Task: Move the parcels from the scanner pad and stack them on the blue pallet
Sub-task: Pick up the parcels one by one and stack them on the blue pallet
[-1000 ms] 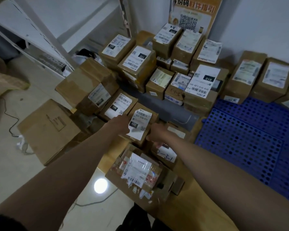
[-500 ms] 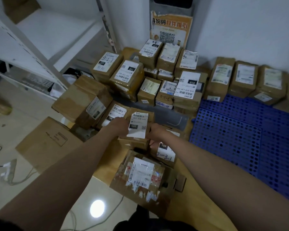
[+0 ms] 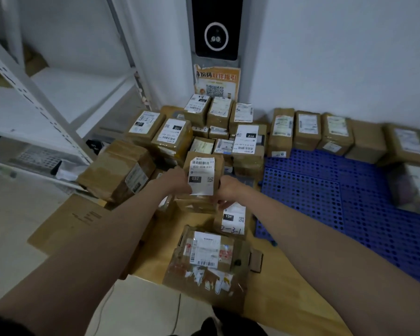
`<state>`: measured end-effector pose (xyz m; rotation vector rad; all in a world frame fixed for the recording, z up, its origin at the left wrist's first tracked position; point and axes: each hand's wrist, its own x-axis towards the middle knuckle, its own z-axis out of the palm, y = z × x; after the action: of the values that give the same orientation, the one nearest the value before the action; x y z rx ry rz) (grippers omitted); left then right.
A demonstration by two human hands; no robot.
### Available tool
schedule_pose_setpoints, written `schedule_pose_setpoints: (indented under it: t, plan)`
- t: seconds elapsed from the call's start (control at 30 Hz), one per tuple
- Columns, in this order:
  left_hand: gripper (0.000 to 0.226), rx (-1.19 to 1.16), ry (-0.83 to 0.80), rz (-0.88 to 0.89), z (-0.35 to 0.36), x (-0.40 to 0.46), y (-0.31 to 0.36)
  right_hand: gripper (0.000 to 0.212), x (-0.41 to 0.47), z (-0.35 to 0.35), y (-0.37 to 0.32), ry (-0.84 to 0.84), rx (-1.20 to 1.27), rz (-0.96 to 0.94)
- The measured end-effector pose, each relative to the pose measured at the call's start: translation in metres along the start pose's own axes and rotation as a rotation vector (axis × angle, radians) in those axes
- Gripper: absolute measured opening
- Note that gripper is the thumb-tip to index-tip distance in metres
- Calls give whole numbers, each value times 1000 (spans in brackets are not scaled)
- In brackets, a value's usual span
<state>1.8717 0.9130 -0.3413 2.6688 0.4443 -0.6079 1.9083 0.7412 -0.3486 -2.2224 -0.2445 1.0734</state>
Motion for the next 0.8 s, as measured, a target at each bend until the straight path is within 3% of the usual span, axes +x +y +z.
schedule_pose_setpoints:
  t: [0.2,0.37,0.8]
  plan:
    - [65,-37,-41,136,-2,-28,35,38,-46,-14,15,59,36,27]
    - [57,45,-110,287,3,-52,80,20,-81,-28,47,151,41,66]
    - [52,258,-142,469,47,-73,216,33,-163,-90,152,276,46,198]
